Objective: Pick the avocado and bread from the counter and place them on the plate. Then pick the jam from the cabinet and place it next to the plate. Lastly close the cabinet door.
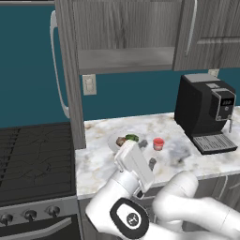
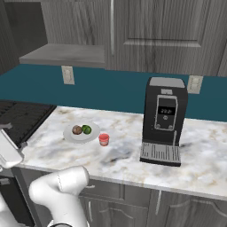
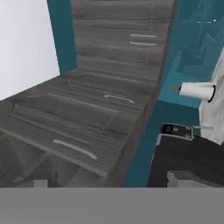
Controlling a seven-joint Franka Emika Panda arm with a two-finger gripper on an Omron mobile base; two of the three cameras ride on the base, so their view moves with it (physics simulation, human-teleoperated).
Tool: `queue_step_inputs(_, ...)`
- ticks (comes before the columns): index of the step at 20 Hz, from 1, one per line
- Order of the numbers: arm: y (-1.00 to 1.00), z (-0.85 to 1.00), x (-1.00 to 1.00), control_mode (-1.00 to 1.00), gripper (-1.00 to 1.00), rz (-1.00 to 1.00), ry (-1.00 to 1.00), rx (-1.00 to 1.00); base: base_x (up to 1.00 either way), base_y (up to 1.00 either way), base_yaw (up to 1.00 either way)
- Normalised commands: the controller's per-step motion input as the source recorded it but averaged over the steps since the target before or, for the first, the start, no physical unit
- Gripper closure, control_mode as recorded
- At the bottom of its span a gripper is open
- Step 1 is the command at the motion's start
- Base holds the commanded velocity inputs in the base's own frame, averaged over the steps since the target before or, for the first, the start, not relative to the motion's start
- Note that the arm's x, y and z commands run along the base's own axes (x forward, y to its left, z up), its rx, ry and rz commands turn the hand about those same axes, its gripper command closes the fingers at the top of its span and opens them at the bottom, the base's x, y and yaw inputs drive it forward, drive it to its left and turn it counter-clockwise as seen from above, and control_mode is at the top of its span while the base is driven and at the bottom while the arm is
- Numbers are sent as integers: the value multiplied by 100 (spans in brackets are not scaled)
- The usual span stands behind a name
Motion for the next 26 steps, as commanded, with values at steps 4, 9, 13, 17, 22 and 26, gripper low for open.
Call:
queue_step_inputs(4, 45, 0, 0, -100, -100, -14, 5, -27, 0, 0, 0)
queue_step_inputs(9, 44, 0, 0, -100, -100, -14, 4, -29, 0, 0, 0)
queue_step_inputs(13, 36, 0, 0, -100, -100, -15, 10, -18, 0, 0, 0)
queue_step_inputs(17, 34, 0, 0, -100, -100, -17, 7, -14, 0, 0, 0)
queue_step_inputs(22, 32, 0, 0, -100, -100, -16, 7, -11, 0, 0, 0)
queue_step_inputs(26, 27, 0, 0, -100, -100, -13, 5, -10, 0, 0, 0)
